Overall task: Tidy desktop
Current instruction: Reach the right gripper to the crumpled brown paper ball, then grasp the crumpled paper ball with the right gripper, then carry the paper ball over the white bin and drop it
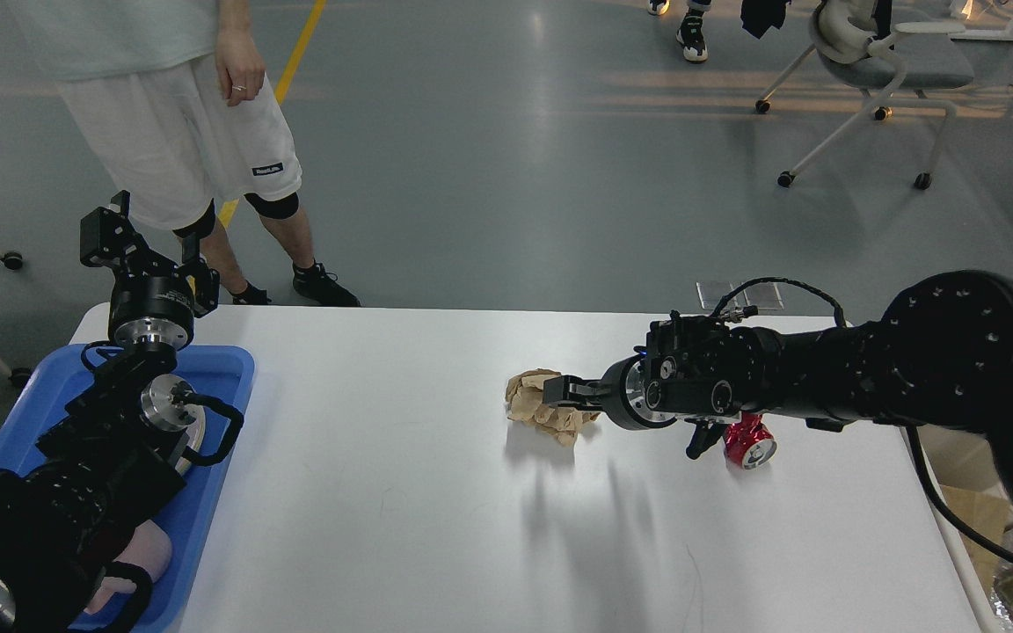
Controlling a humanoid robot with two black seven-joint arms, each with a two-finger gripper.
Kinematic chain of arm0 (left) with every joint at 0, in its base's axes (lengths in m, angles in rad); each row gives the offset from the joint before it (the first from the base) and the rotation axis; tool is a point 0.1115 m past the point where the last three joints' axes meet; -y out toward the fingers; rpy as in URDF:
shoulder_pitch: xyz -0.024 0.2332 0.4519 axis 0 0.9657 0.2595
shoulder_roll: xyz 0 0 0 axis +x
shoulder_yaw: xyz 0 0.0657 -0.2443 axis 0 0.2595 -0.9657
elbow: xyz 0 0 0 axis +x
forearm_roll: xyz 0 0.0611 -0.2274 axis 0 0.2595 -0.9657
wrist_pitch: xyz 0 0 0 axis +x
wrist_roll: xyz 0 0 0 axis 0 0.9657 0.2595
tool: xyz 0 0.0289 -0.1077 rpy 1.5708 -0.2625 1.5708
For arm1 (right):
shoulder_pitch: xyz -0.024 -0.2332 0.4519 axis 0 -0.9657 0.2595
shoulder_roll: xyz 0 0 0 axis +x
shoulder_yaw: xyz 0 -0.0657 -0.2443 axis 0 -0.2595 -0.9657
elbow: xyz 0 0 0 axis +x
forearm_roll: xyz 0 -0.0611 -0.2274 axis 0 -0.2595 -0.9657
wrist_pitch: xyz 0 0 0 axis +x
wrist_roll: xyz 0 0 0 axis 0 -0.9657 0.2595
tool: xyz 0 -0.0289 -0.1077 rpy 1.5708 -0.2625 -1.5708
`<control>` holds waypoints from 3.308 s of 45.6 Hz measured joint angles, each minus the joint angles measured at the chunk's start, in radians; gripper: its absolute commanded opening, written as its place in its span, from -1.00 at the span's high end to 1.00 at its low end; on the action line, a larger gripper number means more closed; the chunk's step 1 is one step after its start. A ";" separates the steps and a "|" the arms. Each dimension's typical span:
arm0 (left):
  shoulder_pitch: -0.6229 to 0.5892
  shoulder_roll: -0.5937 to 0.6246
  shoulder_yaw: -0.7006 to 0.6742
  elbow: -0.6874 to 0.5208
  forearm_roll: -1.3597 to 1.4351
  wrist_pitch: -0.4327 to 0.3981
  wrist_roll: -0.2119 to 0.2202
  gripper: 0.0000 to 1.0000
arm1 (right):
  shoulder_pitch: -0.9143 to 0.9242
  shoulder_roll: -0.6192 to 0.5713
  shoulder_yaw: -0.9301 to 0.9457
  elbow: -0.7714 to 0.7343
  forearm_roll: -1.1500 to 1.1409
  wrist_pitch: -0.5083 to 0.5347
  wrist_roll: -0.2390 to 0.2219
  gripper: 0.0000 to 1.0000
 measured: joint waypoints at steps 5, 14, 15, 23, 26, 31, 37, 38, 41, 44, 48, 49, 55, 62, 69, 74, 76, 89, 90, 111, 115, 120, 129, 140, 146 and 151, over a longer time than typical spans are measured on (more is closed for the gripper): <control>0.000 0.000 0.000 0.000 0.000 0.000 0.000 -0.93 | -0.037 0.020 0.005 -0.071 0.000 -0.009 0.000 -1.00; 0.000 0.000 0.000 0.000 0.000 0.000 0.000 -0.93 | -0.081 0.026 0.033 -0.120 0.000 -0.015 0.001 -1.00; 0.000 0.000 0.000 0.000 0.000 0.000 0.000 -0.93 | -0.090 0.029 0.036 -0.136 0.000 -0.018 0.001 -1.00; 0.000 0.000 0.000 0.000 0.000 0.000 0.000 -0.93 | -0.153 0.073 0.042 -0.215 0.000 -0.041 0.003 -1.00; 0.000 0.000 0.000 0.000 0.000 0.000 0.000 -0.93 | -0.170 0.088 0.043 -0.239 0.000 -0.044 0.004 -1.00; 0.000 0.000 0.000 0.000 0.000 0.000 0.000 -0.93 | -0.202 0.111 0.043 -0.287 0.000 -0.048 0.005 -1.00; 0.000 0.000 0.000 0.000 0.000 0.000 0.000 -0.93 | -0.242 0.132 0.043 -0.347 0.000 -0.063 0.005 -1.00; 0.000 0.000 0.000 0.000 0.000 0.000 0.000 -0.93 | -0.246 0.133 0.043 -0.352 0.000 -0.066 0.005 -1.00; 0.000 0.000 0.000 0.000 0.000 0.000 0.000 -0.93 | -0.253 0.135 0.043 -0.358 0.000 -0.071 0.005 -0.97; 0.000 0.000 0.000 0.000 0.000 0.000 0.000 -0.93 | -0.259 0.135 0.043 -0.359 0.000 -0.076 0.005 -0.90; 0.000 0.000 0.000 0.000 0.000 0.000 0.000 -0.93 | -0.270 0.135 0.043 -0.358 0.000 -0.088 0.006 -0.53; 0.000 0.000 0.000 0.000 0.000 0.000 0.000 -0.93 | -0.272 0.135 0.043 -0.357 0.000 -0.093 0.006 -0.46; 0.000 0.000 0.000 0.000 0.000 0.000 0.000 -0.93 | -0.281 0.136 0.044 -0.345 0.000 -0.144 0.007 0.48; 0.000 0.000 0.000 0.000 0.000 0.000 0.000 -0.93 | -0.285 0.137 0.046 -0.318 0.000 -0.155 0.008 1.00; 0.000 0.000 0.000 0.000 0.000 0.000 0.000 -0.93 | -0.285 0.135 0.064 -0.295 0.002 -0.150 0.009 1.00; 0.000 0.000 0.000 0.000 0.000 0.000 0.000 -0.93 | -0.279 0.136 0.070 -0.288 0.002 -0.150 0.009 1.00; 0.000 0.000 0.000 0.000 0.000 0.000 0.000 -0.93 | -0.272 0.135 0.072 -0.275 0.002 -0.150 0.010 1.00; 0.000 0.000 0.000 0.000 0.000 0.000 0.000 -0.93 | -0.136 -0.004 0.136 -0.037 0.000 -0.148 0.011 1.00; 0.000 0.000 0.000 0.000 0.000 0.000 0.000 -0.93 | -0.125 -0.016 0.140 -0.023 0.000 -0.148 0.011 1.00; 0.000 0.000 0.000 0.000 0.000 0.000 0.000 -0.93 | 0.201 -0.429 0.188 0.232 -0.003 -0.074 0.011 1.00; 0.000 0.000 0.000 0.000 0.000 0.000 0.000 -0.93 | 0.247 -0.519 0.201 0.231 -0.010 -0.035 0.011 1.00; 0.000 0.000 0.000 0.000 0.000 0.000 0.000 -0.93 | 0.260 -0.597 0.203 0.198 -0.014 -0.026 0.010 1.00; 0.000 0.000 0.000 0.000 0.000 0.000 0.000 -0.93 | 0.095 -0.674 0.193 0.001 -0.014 -0.043 0.009 1.00; 0.000 0.000 0.000 0.000 0.000 0.000 0.000 -0.93 | -0.260 -0.686 0.190 -0.294 -0.010 -0.053 0.007 1.00; 0.000 0.000 0.000 0.000 0.000 0.000 0.000 -0.93 | -0.430 -0.675 0.193 -0.434 -0.010 -0.054 0.005 -1.00; 0.000 0.000 0.000 -0.001 0.000 0.000 0.000 -0.93 | -0.514 -0.640 0.202 -0.529 -0.009 -0.055 0.005 -1.00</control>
